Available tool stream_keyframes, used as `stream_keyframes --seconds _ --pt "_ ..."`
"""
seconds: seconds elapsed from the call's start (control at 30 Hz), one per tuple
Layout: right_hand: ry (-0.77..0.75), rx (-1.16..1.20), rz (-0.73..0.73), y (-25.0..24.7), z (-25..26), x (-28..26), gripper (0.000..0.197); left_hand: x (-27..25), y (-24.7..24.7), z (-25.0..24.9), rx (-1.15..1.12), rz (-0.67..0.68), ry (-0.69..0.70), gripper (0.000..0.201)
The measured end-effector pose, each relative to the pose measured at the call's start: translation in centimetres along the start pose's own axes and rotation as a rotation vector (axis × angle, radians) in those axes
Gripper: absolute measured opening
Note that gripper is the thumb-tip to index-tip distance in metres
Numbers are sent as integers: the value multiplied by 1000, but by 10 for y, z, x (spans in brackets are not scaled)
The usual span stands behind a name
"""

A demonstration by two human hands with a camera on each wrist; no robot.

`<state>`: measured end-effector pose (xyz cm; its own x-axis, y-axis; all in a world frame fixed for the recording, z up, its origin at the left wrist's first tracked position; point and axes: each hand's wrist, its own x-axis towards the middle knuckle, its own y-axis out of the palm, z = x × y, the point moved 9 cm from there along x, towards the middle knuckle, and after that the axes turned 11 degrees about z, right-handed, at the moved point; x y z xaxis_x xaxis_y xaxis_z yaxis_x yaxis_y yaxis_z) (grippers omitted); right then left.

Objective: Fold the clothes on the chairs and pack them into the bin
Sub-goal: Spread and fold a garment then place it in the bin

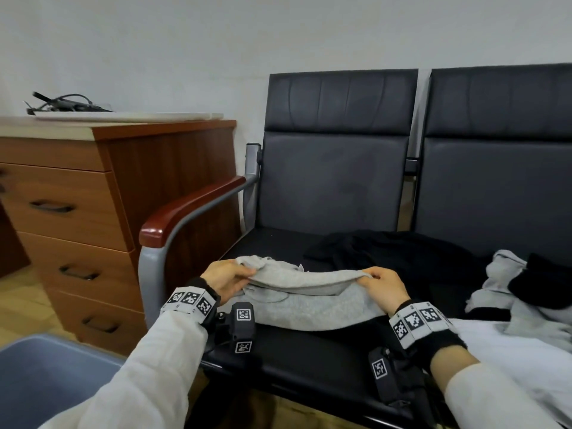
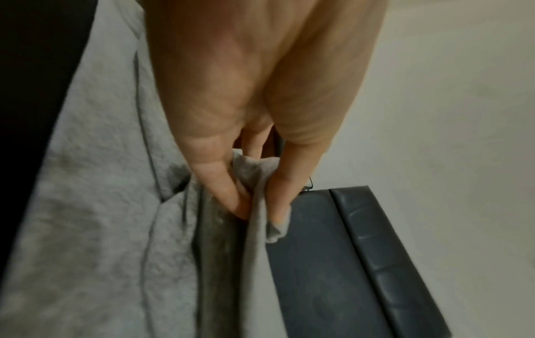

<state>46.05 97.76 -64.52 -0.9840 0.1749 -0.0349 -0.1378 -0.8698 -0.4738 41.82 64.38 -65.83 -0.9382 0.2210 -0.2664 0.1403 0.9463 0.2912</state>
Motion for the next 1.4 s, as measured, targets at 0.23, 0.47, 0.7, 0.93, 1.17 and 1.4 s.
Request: stream_keyframes --seconds 0.23,0.47,0.7,0.93,1.17,1.4 --pt "156 -187 15 -7 -16 -4 43 -10 -57 -17 541 -518 96 8" --pt "147 324 -28 -11 -33 5 11 -26 -77 -25 365 -643 152 23" --pt "166 501 -64 -19 -46 3 13 -29 -87 -31 335 -674 179 33" --pt "91 339 -235 -41 -49 0 9 -43 -86 -47 740 -679 152 29" --pt "-6 178 -243 -55 -41 -6 15 -33 -71 -28 130 -190 117 16" --pt "65 722 -105 -47 -47 -9 7 -50 -55 -40 -237 61 128 29"
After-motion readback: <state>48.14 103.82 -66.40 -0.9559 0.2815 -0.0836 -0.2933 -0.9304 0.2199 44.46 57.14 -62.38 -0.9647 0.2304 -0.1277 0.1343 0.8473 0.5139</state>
